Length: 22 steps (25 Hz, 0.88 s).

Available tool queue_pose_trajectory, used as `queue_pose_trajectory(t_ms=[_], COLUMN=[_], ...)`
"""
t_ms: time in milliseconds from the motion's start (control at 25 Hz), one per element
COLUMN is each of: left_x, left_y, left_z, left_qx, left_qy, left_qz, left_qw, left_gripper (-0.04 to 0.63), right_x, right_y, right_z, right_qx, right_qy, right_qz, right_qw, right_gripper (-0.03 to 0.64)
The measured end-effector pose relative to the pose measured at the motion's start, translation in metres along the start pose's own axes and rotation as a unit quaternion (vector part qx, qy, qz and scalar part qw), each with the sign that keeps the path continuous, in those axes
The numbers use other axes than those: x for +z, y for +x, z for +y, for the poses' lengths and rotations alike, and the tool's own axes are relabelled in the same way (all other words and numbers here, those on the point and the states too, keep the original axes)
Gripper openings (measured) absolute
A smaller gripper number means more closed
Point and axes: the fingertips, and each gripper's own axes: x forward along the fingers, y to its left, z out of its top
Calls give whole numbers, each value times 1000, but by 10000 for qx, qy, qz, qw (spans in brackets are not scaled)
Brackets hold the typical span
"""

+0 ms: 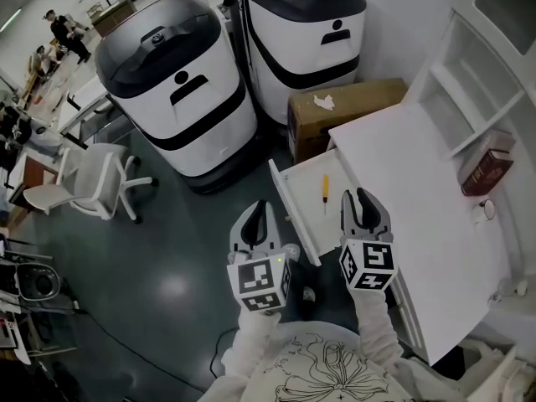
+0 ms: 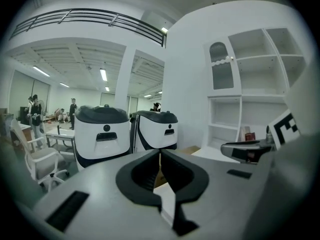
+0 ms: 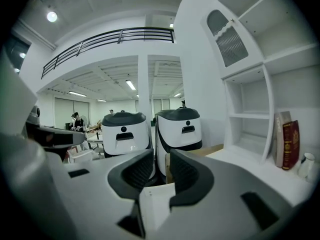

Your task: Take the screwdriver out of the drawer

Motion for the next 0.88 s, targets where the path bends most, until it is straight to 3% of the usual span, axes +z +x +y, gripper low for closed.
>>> queue_pose_trajectory(t_ms=[440,880], left_x=[-5,-45], left_y=[108,184], left_z=[16,23], left_qx=[-465,-831], left_qy=[79,109], left_qz=[428,1040], left_qw=[9980,9910], left_gripper=[11,11], right_x=[-18,-72], right_y=[91,156], right_z=[-22,-35], right_qx=[-366,-593], right_qy=[183,376], right_qz=[459,1144], right_qw=[9981,9909], right_gripper=[103,109])
